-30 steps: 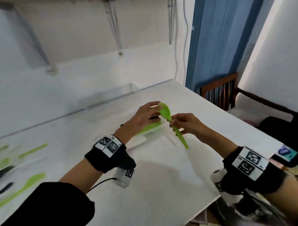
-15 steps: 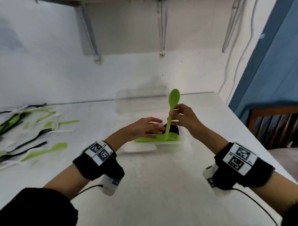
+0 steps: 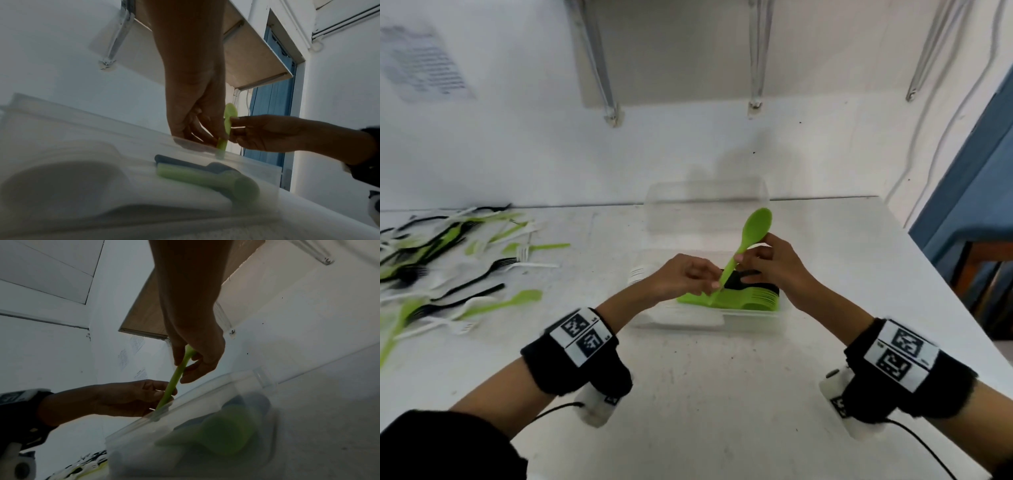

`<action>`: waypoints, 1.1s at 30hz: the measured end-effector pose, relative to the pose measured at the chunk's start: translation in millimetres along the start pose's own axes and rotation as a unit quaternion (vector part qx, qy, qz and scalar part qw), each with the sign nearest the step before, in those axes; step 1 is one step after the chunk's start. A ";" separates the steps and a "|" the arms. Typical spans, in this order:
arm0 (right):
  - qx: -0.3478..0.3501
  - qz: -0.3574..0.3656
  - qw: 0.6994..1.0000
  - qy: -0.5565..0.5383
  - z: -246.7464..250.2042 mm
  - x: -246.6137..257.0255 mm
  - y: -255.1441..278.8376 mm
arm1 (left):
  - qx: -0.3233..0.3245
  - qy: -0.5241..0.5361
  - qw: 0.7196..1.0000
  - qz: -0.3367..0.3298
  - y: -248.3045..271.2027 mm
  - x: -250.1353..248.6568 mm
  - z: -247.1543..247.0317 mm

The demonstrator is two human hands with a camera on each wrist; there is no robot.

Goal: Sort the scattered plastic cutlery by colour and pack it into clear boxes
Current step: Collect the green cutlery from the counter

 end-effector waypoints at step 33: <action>0.150 0.188 0.819 0.520 12.0 -21.3 -1.3 | 0.043 -0.154 0.964 -0.213 -7.5 41.5 20.3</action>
Point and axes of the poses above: each hand's wrist, its own y-axis away from the middle knuckle, its own z-axis out of the back of the hand, x = y × z, the point moved 3 cm from there along -y, towards the middle knuckle, and after that the axes turned 14 degrees about -x, right-handed, at the moved point
